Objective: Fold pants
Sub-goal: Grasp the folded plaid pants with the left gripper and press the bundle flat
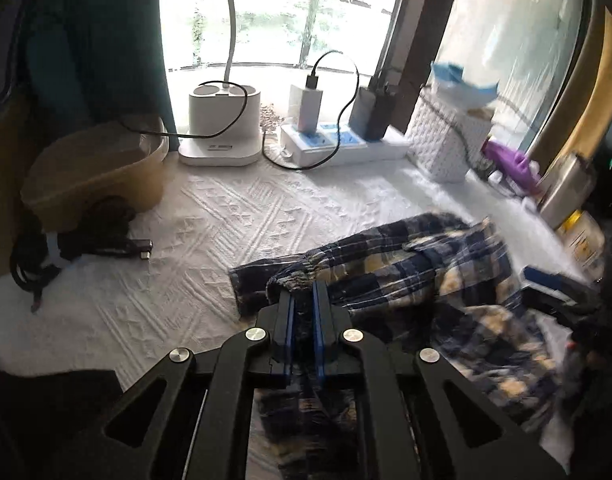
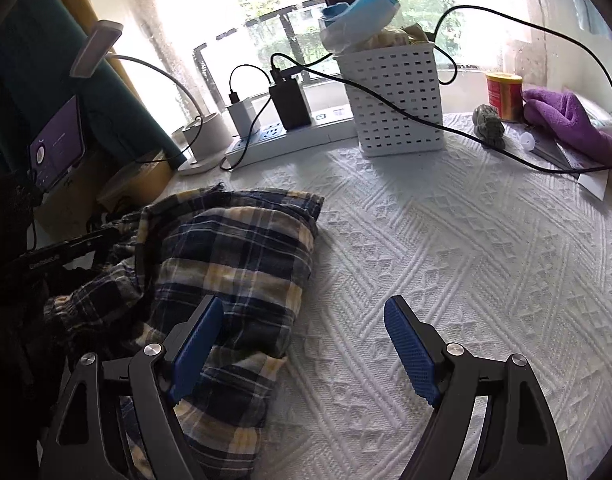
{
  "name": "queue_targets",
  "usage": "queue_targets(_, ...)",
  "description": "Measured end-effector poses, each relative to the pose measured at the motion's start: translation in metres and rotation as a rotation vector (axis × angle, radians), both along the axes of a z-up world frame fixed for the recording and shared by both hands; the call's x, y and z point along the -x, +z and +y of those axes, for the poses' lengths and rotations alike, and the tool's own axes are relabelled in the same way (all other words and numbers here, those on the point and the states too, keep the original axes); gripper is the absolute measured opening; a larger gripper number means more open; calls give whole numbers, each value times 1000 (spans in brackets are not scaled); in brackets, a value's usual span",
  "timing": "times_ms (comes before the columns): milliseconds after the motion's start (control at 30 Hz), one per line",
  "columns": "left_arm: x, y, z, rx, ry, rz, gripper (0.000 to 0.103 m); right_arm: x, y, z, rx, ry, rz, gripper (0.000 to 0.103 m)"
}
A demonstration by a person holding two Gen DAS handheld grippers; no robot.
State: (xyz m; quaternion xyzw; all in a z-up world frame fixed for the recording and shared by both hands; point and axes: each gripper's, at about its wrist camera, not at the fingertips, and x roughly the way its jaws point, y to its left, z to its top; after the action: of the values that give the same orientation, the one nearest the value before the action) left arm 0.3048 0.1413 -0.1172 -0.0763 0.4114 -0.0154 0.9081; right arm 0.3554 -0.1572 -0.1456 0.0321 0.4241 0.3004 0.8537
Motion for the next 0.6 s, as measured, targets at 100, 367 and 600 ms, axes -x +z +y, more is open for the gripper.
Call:
queue_targets(100, -8, -14, 8, 23, 31, 66, 12, 1, 0, 2, 5, -4, 5, 84)
queue_targets(367, 16, 13, 22, -20, 124, -13, 38, 9, 10, 6, 6, -2, -16, 84)
queue_targets(600, 51, 33, 3, -21, 78, -72, 52, 18, 18, 7, -3, 8, -31, 84)
